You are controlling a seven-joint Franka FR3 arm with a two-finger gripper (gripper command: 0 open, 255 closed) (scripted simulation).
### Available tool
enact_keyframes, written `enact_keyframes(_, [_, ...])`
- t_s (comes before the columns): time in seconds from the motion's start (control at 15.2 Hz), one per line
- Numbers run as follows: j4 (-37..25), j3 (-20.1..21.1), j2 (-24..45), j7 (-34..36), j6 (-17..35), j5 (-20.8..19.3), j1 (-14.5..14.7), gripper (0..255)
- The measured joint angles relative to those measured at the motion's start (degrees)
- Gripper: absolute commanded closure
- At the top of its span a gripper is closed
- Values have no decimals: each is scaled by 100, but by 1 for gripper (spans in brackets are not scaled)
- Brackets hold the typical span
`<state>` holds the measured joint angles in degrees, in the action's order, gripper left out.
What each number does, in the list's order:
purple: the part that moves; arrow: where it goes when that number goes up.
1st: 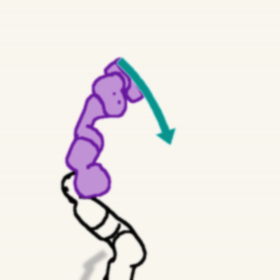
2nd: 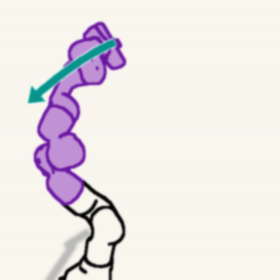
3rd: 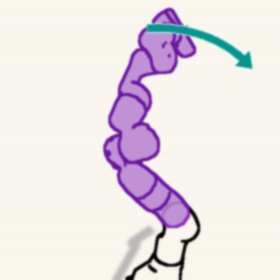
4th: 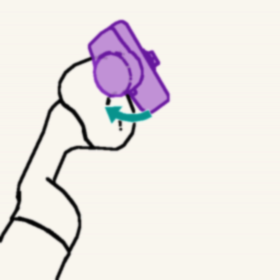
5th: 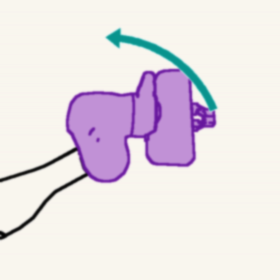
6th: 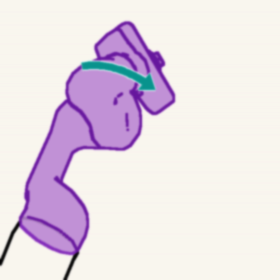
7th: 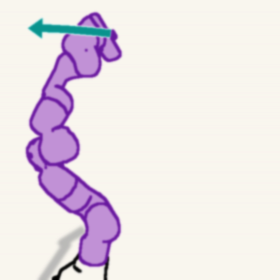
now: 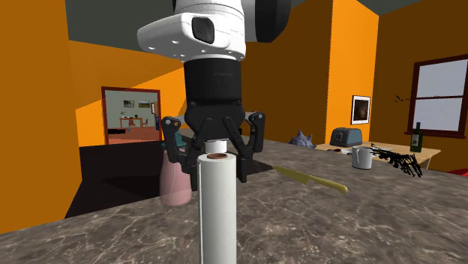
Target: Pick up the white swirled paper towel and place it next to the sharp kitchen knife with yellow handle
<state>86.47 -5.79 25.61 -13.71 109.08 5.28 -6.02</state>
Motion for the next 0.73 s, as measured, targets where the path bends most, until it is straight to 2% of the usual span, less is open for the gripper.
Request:
enact_keyframes(0.4, [-7, -1, 4, 1, -1, -1, 0, 255])
enact_keyframes(0.73, [-214, -4, -64, 17, -281, -11, -3, 255])
